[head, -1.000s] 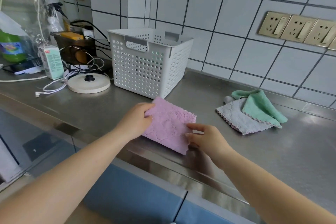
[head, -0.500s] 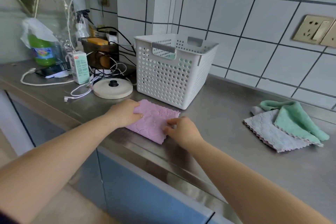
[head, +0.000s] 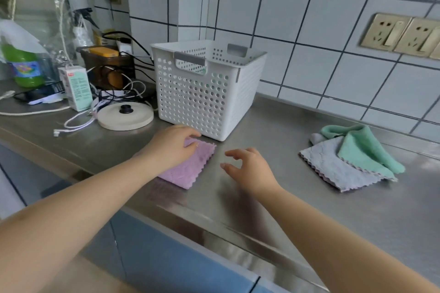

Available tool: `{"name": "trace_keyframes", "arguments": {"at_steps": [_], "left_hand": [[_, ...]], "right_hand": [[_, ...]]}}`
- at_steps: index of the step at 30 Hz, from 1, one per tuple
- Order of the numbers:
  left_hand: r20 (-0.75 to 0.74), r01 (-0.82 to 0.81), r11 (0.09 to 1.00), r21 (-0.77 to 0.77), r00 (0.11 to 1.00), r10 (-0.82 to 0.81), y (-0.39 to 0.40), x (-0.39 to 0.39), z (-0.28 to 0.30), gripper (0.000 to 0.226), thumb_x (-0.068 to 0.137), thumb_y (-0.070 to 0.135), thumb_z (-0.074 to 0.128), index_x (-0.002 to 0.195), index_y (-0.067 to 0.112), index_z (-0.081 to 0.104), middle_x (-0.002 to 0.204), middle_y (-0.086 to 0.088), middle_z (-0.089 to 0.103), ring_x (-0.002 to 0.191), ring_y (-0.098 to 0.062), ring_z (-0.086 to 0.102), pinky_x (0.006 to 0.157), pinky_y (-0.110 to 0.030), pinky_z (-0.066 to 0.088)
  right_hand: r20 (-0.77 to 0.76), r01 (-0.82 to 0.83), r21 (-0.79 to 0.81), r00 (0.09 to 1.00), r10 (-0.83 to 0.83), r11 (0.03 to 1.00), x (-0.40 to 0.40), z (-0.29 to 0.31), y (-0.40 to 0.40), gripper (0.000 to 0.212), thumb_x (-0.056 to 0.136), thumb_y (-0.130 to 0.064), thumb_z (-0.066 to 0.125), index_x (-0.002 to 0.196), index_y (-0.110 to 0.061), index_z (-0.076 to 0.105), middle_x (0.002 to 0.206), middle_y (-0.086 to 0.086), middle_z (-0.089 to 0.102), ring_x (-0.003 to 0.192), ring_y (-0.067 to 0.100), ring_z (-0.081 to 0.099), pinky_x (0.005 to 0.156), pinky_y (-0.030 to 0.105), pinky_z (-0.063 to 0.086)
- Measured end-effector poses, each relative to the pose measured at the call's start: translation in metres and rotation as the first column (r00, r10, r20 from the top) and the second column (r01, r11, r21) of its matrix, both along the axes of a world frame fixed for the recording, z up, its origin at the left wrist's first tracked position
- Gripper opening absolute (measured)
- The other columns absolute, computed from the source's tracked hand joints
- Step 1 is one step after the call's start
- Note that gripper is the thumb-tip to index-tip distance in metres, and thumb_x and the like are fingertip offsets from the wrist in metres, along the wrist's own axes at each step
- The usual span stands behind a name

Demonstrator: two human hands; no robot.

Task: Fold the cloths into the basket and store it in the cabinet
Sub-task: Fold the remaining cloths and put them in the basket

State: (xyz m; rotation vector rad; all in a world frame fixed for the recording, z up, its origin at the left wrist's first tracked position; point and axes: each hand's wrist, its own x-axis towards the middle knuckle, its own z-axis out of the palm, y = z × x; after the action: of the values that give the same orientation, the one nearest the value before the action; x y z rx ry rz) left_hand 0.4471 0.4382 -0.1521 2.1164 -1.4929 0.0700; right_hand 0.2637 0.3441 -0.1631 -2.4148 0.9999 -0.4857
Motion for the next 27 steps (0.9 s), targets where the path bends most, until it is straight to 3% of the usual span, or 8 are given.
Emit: {"name": "trace_keyframes", "arguments": {"at_steps": [4,9,14,20,27], "left_hand": [[-0.105,0.152,0.987,-0.056,0.982,-0.157,-0.044,-0.059,0.002,0.019,0.089,0.022,0.058,0.106,0.02,0.068,0.103,0.006,0.067,0.091,-0.007,0.062,0.082,-0.024,0.047],[-0.131,0.339,0.941,-0.017,0.932,-0.338,-0.107,-0.13,-0.013,0.017,0.087,0.019,0.061,0.102,0.017,0.069,0.101,0.001,0.068,0.088,-0.011,0.064,0.084,-0.025,0.048],[-0.167,0.427,0.904,-0.008,0.891,-0.422,-0.163,-0.188,-0.014,0.018,0.087,0.017,0.06,0.102,0.012,0.07,0.102,-0.005,0.069,0.089,-0.017,0.065,0.084,-0.028,0.05],[-0.141,0.435,0.9,0.022,0.893,-0.428,-0.221,-0.231,-0.008,0.025,0.088,0.018,0.059,0.112,0.014,0.066,0.114,-0.005,0.064,0.104,-0.022,0.06,0.09,-0.033,0.047],[-0.085,0.339,0.927,0.158,0.941,-0.329,-0.272,-0.256,-0.015,0.043,0.085,0.035,0.062,0.126,0.027,0.054,0.125,-0.001,0.054,0.111,-0.023,0.054,0.091,-0.034,0.046]], "right_hand": [[-0.02,0.154,-0.051,0.988,-0.155,0.987,-0.064,0.003,-0.039,0.038,0.086,-0.038,0.062,0.122,-0.028,0.059,0.119,-0.001,0.054,0.104,0.013,0.055,0.084,0.021,0.037],[-0.048,0.379,-0.056,0.923,-0.381,0.924,-0.158,0.003,-0.09,0.035,0.087,-0.03,0.06,0.121,-0.025,0.06,0.126,0.002,0.051,0.114,0.019,0.052,0.091,0.027,0.038],[-0.063,0.505,-0.098,0.857,-0.512,0.858,-0.223,-0.002,-0.135,0.033,0.088,-0.023,0.054,0.12,-0.025,0.062,0.136,-0.001,0.049,0.118,0.023,0.051,0.093,0.031,0.04],[-0.106,0.473,-0.183,0.862,-0.496,0.862,-0.25,-0.002,-0.175,0.034,0.09,-0.016,0.05,0.122,-0.022,0.061,0.133,0.001,0.052,0.116,0.025,0.051,0.088,0.031,0.042],[-0.133,0.446,-0.277,0.86,-0.493,0.851,-0.247,-0.01,-0.21,0.026,0.087,-0.036,0.059,0.111,-0.027,0.066,0.115,0.0,0.06,0.103,0.024,0.057,0.079,0.032,0.047]]}}
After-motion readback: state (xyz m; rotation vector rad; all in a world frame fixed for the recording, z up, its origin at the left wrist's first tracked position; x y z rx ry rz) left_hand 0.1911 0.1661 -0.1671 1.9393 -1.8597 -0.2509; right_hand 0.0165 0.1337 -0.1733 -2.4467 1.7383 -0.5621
